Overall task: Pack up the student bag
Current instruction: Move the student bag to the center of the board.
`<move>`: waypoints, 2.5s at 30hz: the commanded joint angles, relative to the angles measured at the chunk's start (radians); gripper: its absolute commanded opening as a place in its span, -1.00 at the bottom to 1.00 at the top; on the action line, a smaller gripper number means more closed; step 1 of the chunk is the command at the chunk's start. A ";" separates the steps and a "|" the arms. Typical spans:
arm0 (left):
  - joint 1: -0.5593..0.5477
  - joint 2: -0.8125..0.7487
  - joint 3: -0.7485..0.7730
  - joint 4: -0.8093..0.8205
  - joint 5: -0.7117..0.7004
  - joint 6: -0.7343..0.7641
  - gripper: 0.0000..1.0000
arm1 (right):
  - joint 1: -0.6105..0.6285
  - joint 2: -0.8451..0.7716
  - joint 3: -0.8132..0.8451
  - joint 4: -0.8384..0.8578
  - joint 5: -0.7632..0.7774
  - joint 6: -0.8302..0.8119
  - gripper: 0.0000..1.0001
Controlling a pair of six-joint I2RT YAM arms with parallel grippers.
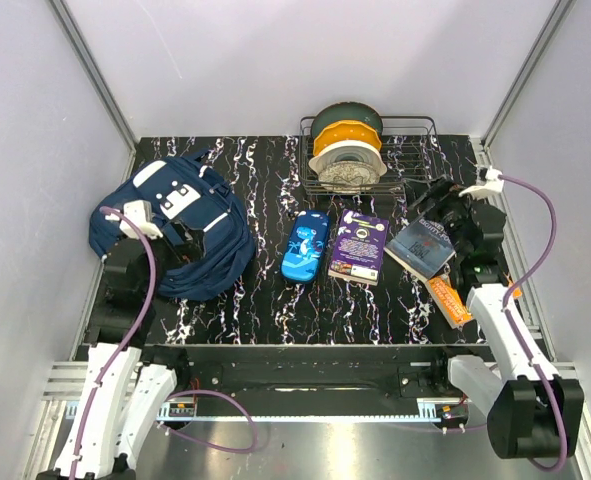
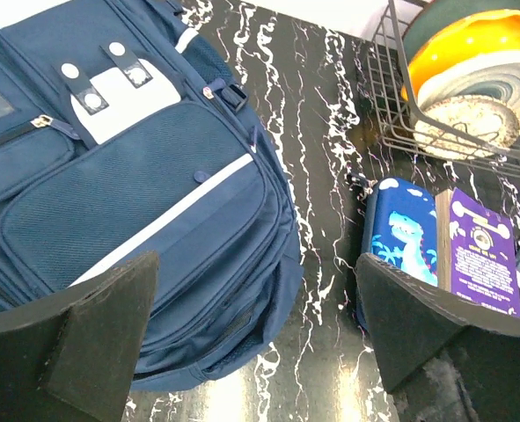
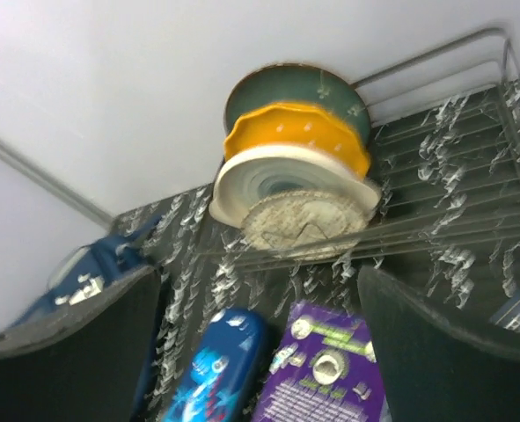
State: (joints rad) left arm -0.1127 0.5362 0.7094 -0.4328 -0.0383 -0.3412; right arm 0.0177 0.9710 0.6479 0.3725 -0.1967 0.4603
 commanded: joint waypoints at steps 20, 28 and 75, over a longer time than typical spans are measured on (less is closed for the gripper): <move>-0.001 0.105 0.018 -0.122 -0.124 -0.041 0.98 | 0.136 0.313 0.322 -0.839 -0.075 0.345 0.99; -0.002 0.065 -0.016 -0.076 -0.239 -0.078 0.98 | 0.246 0.235 0.173 -0.513 -0.376 0.238 0.99; -0.002 0.090 0.002 -0.081 -0.158 -0.055 0.98 | 0.696 1.268 1.079 -0.578 -0.193 0.284 0.89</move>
State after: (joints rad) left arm -0.1127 0.6407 0.6933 -0.5426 -0.2062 -0.3981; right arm 0.7109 2.1685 1.6119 -0.1741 -0.4278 0.7460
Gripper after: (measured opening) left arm 0.988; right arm 0.946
